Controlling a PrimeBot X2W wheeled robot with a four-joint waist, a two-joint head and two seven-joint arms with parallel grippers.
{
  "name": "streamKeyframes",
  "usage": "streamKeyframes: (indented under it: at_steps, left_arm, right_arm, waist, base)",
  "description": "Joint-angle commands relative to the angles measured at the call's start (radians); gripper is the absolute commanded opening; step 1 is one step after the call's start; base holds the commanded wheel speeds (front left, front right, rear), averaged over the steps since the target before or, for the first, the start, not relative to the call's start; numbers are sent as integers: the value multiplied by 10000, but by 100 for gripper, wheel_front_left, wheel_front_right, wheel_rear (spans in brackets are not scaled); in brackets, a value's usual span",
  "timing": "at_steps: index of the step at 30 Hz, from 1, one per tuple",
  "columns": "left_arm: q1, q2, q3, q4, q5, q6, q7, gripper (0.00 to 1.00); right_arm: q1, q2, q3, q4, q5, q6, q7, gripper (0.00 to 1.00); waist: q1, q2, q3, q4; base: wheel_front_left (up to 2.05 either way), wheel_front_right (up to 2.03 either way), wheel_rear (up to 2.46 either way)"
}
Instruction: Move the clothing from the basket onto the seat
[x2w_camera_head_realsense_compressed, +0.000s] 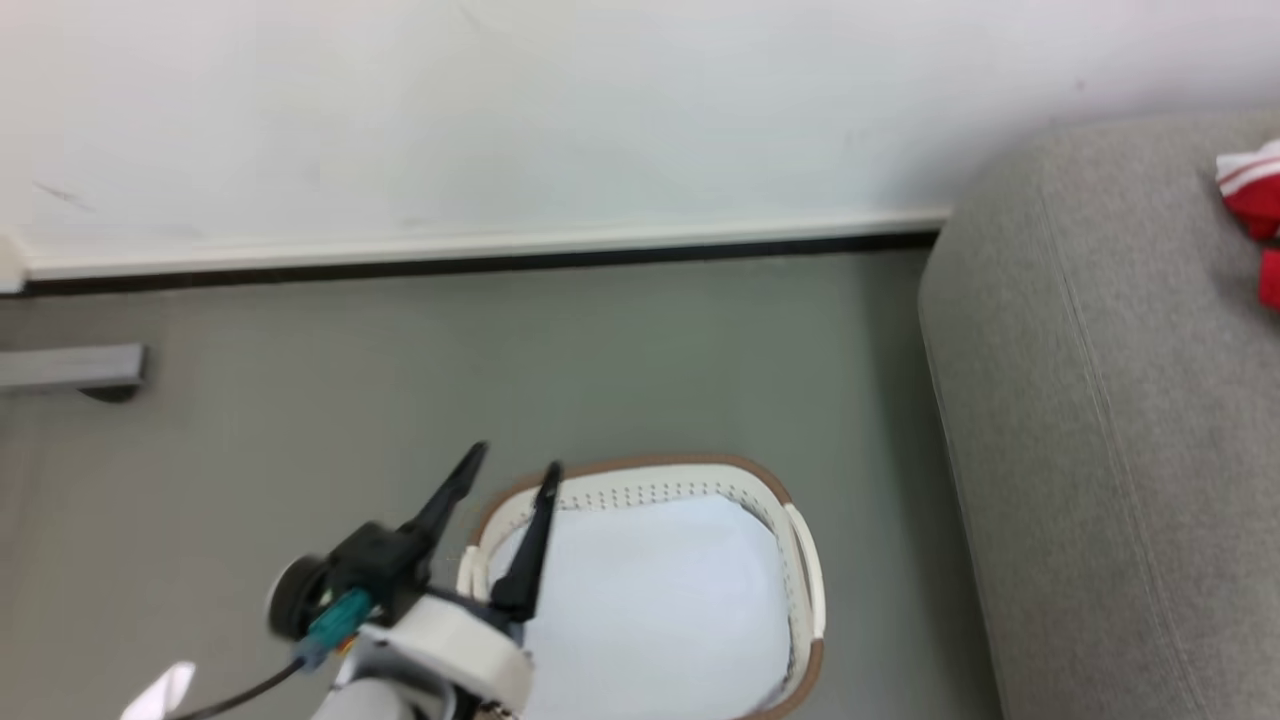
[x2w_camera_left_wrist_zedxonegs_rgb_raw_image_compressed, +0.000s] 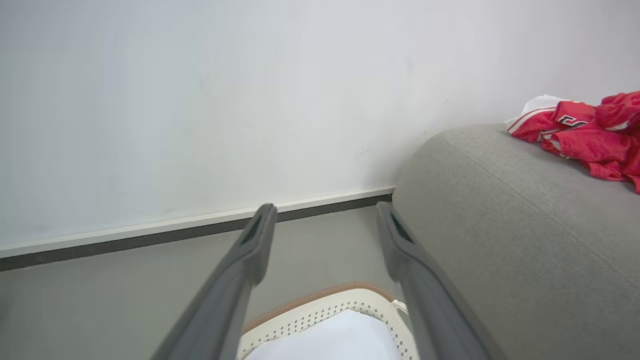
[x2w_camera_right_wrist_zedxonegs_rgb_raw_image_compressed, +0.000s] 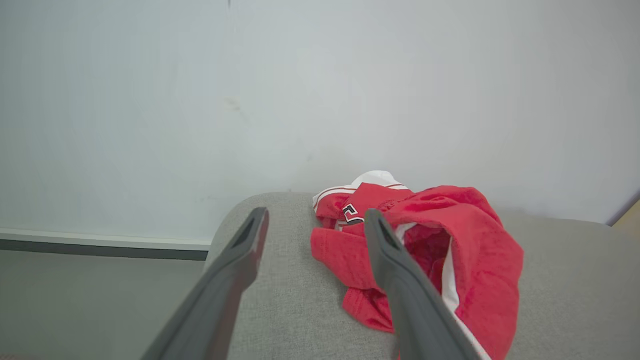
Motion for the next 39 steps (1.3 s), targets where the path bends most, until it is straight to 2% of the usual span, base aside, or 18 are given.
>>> streamKeyframes:
  at_steps: [1,8,13,16,24,29,39]
  left_arm:
    - [252,52,123,11,2,78,-16,100]
    - [1466,70,1324,23,251,391,-12,100]
    - [2097,-147,1995,121,426,226,-13,100]
    - [2400,-301,2285,245,620,60,-14,100]
    - [3038,-654,2995,441,1040,-362,-14,100]
    - [3037,-791,3243,428,1414,-724,-15,100]
    - [3094,-1109,3794,434,1909,-1124,-15,100]
  right_arm:
    - [338,87,15,-263,-103,-26,-64,100]
    - [2141,1609,164,-2384,-872,-24,-523,100]
    - [3083,2646,78,-2977,-1329,-24,-985,100]
    - [3680,2940,114,-2901,-1489,-24,-1270,100]
    - [4381,3206,307,-2057,-1684,-24,-1780,100]
    - [4284,3243,481,-1705,-1683,-24,-1880,100]
    - [4130,3249,820,-1255,-1318,-24,-1927,100]
  waist:
    - [3,-1,-357,288]
    - [3,-1,-1076,587]
    - [3,-1,-1581,844]
    - [3,-1,-1890,958]
    - [3,-1,-2467,1030]
    - [3,-1,-2558,1004]
    - [3,-1,-2751,908]
  base:
    - [0,0,0]
    - [0,0,0]
    - [0,0,0]
    - [0,0,0]
    - [0,0,0]
    - [0,0,0]
    - [0,0,0]
